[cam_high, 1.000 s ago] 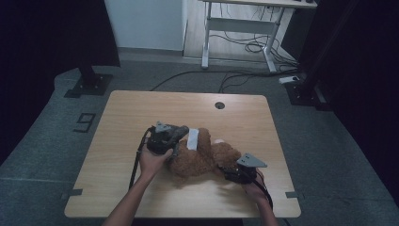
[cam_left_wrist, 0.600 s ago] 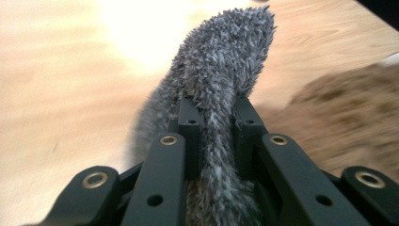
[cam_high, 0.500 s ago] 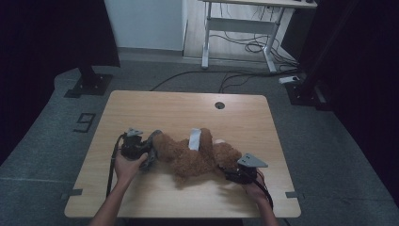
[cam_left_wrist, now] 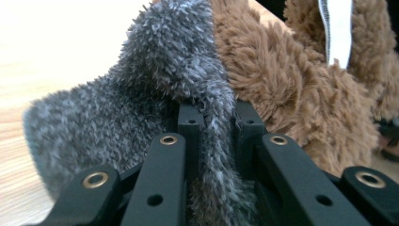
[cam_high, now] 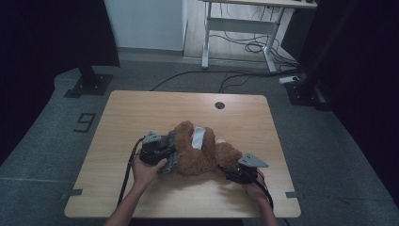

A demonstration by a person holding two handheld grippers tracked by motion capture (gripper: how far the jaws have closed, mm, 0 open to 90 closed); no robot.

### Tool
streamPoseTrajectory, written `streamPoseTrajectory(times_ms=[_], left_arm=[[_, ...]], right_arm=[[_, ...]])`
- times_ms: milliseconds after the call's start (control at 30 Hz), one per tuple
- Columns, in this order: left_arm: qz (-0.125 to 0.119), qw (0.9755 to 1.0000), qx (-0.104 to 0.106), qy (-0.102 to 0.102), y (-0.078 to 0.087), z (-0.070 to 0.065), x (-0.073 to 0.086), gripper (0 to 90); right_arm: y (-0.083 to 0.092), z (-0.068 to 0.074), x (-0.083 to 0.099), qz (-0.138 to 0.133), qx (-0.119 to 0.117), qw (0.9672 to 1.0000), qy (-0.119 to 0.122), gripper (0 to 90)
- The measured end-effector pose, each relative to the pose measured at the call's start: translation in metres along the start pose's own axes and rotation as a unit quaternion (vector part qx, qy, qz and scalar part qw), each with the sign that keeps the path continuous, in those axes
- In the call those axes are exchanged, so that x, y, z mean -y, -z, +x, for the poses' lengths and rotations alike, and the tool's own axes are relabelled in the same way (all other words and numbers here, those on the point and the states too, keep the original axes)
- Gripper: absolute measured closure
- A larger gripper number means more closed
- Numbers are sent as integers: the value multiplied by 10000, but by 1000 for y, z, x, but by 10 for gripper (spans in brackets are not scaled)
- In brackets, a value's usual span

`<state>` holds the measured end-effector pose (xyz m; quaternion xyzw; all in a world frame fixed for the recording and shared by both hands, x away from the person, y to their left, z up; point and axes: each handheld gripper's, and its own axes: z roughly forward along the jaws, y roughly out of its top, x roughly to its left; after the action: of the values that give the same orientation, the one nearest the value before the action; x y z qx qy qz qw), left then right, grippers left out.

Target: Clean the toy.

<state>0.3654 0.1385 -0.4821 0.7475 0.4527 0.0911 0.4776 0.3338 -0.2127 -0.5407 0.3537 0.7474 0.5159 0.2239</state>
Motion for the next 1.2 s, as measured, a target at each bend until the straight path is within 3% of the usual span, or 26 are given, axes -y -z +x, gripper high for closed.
streamPoseTrajectory(times_ms=[100, 200, 433, 500, 567, 633, 667, 767, 833, 967, 1067, 1200], left_arm=[[327, 9992, -15, 231, -13, 9, 7, 777], [471, 9985, -71, 273, -20, 15, 16, 778], [620, 9960, -617, -207, -16, 15, 20, 779], [658, 9940, -842, -235, -12, 21, 21, 777], [669, 9934, -930, -114, -8, 28, 22, 773], [588, 9949, -818, 18, -2, 32, 21, 772], [558, 9954, -781, -18, -1, 30, 20, 772], [439, 9973, -568, -134, 0, 17, 13, 773], [328, 9989, -324, -86, -1, 6, 5, 773], [199, 9997, -157, -47, -3, -8, -6, 776], [173, 9998, -41, 78, -4, -7, -8, 777], [263, 9985, 175, 451, -11, 5, 3, 777]], right_arm=[[0, 0, 0, -1, -11, 10000, -17, 315], [-1, 1, 0, -4, -5, 10000, 23, 314], [0, 1, 0, -1, 7, 10000, 63, 315], [0, 1, 0, -5, 2, 10000, 62, 314], [0, 1, 0, -1, -6, 10000, 53, 314], [0, 1, 0, -12, -7, 10000, 48, 314], [0, 1, 0, -14, -11, 10000, 42, 313], [0, 0, 0, -11, -14, 10000, 29, 313], [0, 0, 0, -11, -7, 10000, 28, 313], [1, 0, 1, 7, -3, 10000, -1, 314], [1, -3, 2, -10, -20, 10000, -26, 315], [1, -1, 2, -13, -5, 10000, 32, 315]])
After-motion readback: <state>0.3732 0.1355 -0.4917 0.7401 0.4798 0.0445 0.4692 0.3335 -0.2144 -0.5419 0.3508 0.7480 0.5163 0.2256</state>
